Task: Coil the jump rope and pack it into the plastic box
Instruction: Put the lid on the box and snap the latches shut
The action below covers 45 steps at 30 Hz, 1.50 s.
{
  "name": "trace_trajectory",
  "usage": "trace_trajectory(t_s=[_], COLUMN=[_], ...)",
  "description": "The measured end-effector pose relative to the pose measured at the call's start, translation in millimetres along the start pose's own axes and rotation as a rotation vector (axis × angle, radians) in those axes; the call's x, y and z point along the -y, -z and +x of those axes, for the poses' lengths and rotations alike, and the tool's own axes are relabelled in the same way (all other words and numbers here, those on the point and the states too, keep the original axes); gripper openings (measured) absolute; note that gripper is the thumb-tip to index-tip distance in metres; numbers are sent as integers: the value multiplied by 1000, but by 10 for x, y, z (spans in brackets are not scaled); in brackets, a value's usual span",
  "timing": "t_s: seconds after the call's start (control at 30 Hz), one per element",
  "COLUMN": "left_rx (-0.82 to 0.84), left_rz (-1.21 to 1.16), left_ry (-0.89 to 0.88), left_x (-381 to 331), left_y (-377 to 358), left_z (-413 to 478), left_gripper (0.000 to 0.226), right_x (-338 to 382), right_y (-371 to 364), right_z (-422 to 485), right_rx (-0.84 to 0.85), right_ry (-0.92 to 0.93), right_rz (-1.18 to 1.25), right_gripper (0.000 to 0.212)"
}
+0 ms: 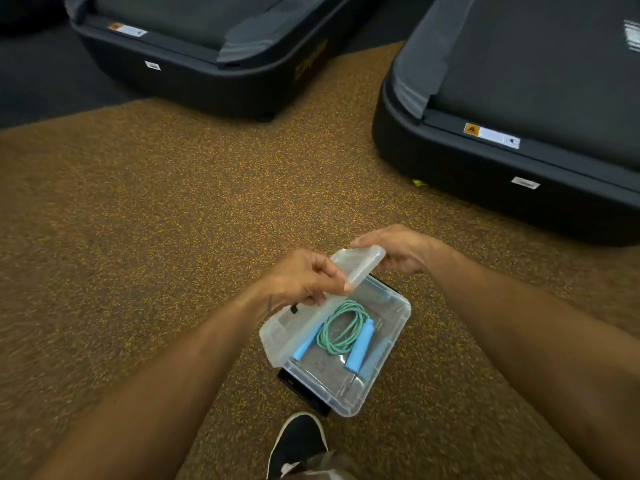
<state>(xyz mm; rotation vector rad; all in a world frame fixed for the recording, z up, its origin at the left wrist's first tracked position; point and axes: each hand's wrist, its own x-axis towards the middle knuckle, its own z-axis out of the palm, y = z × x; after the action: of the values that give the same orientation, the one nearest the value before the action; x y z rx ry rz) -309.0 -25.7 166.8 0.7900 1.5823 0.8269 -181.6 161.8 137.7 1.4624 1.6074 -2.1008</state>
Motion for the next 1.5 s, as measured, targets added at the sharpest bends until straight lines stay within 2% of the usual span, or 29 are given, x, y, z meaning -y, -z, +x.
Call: trace_trajectory(t_s=[0.27, 0.43, 0.5, 0.57, 0.63, 0.7, 0.73, 0.8, 0.87, 0.93, 1.0, 1.17, 1.27, 1.4, 1.5], left_rx=[-81, 0, -128, -328, -485, -526, -522, -454, -284, -95, -8, -62, -41, -28, -27], left_rz=[156, 234, 384, 547, 610, 599, 619, 838, 1139, 1292, 1408, 1477, 1514, 1537, 1532], left_ry=[-74, -99, -131, -116, -82, -43, -30, -83, -241, -333, -361, -311, -296, -273, -264], left_x=[79, 98, 148, 229, 325, 428, 467, 542, 593, 645, 737, 786, 774, 769, 784], left_y=[-642, -709, -648, -538, -423, -334, -308, -307, -358, -447, -539, -546, -506, -489, -489], left_z=[-19, 21, 93, 189, 286, 375, 392, 389, 352, 303, 281, 283, 266, 246, 255], left_gripper=[30, 18, 14, 15, 27, 44, 53, 70, 82, 89, 97, 103, 105, 103, 102], right_x=[-98, -199, -269, -345, -410, -470, -501, -557, -600, -631, -672, -674, -656, -648, -627], right_y=[152, 250, 283, 314, 347, 372, 379, 382, 381, 364, 351, 293, 229, 162, 152], right_z=[-187, -165, -140, -117, -93, -65, -44, -16, -7, -15, 3, 41, 55, 85, 102], right_rx=[-39, -30, -33, -25, -27, -13, -9, -24, -57, -83, -111, -175, -238, -290, -295], right_ry=[-21, -39, -40, -32, -21, -15, -11, 16, 72, 130, 180, 270, 312, 288, 259], right_rz=[-179, -255, -232, -211, -207, -206, -210, -241, -315, -425, -530, -669, -813, -961, -970], right_gripper=[21, 19, 21, 24, 27, 28, 28, 28, 28, 27, 24, 25, 25, 27, 24])
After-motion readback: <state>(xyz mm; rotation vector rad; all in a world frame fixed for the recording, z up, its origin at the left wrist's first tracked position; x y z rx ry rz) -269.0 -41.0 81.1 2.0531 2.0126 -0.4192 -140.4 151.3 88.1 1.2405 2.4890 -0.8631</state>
